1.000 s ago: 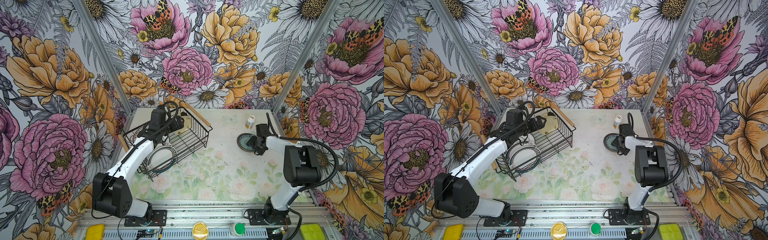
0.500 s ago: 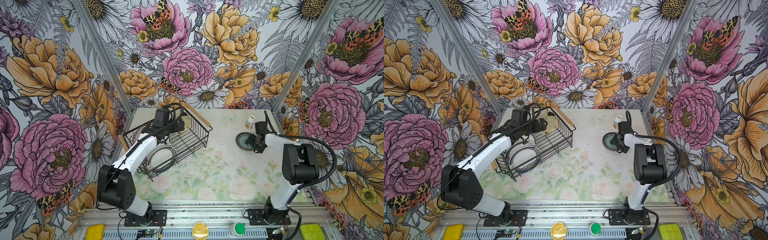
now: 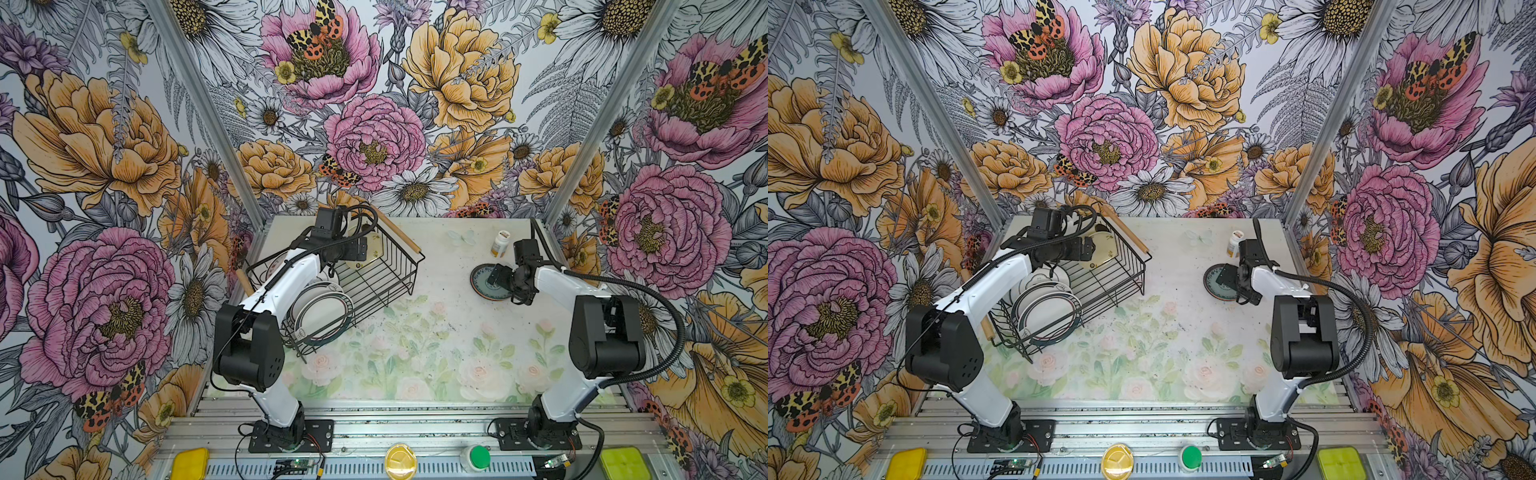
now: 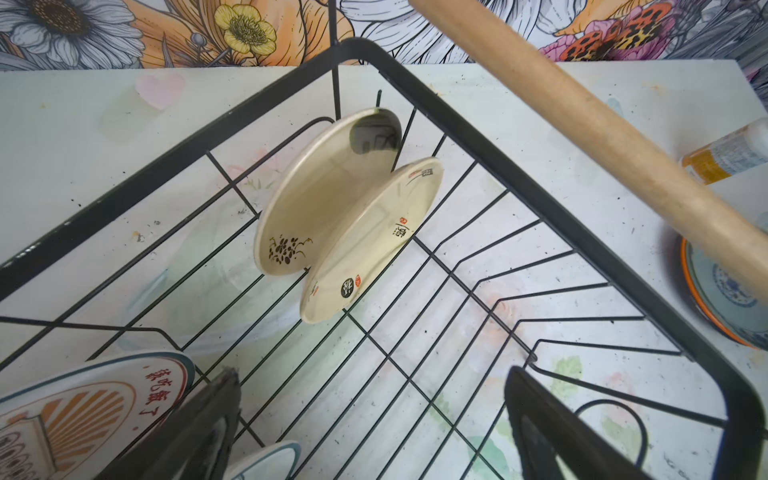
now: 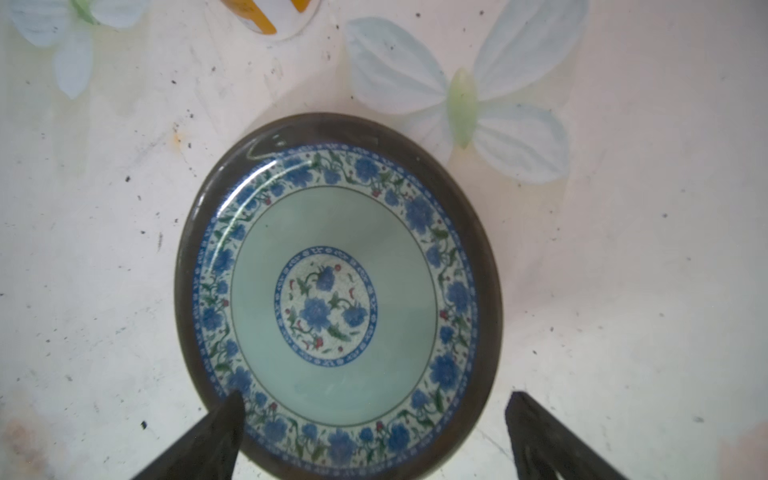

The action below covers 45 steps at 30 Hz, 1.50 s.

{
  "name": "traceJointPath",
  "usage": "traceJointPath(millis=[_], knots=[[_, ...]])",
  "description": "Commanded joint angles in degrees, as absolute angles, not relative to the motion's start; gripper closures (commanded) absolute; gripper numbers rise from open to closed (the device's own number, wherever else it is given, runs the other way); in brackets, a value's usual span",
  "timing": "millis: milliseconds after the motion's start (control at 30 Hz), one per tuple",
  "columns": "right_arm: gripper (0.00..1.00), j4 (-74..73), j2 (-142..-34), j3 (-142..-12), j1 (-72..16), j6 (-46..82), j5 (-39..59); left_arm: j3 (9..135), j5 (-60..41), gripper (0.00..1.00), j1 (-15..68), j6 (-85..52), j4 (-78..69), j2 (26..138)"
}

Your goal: Unload the plates from the dish rack

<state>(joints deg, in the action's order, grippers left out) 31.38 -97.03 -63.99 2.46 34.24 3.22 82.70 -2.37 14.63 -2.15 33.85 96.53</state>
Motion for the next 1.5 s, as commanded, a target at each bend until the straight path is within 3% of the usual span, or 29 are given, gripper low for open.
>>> traceJointPath(millis=[0,467,833,1467], knots=[[0.01,32.3,-93.0,-62.6,4.4,32.0,5.7,86.4,-7.5,0.01,13.2,7.8,36.3,97.3],[0.01,32.4,-89.3,-59.3,9.6,28.4,13.4,110.3,-6.4,0.07,12.5,22.1,53.3,116.5],[0.01,32.3,-88.8,-58.6,11.0,28.4,14.2,114.1,-6.5,0.11,12.2,23.7,53.8,121.0],[0.01,32.2,-88.5,-58.4,11.5,27.9,12.6,119.6,-7.4,0.27,11.2,25.5,55.8,126.9]])
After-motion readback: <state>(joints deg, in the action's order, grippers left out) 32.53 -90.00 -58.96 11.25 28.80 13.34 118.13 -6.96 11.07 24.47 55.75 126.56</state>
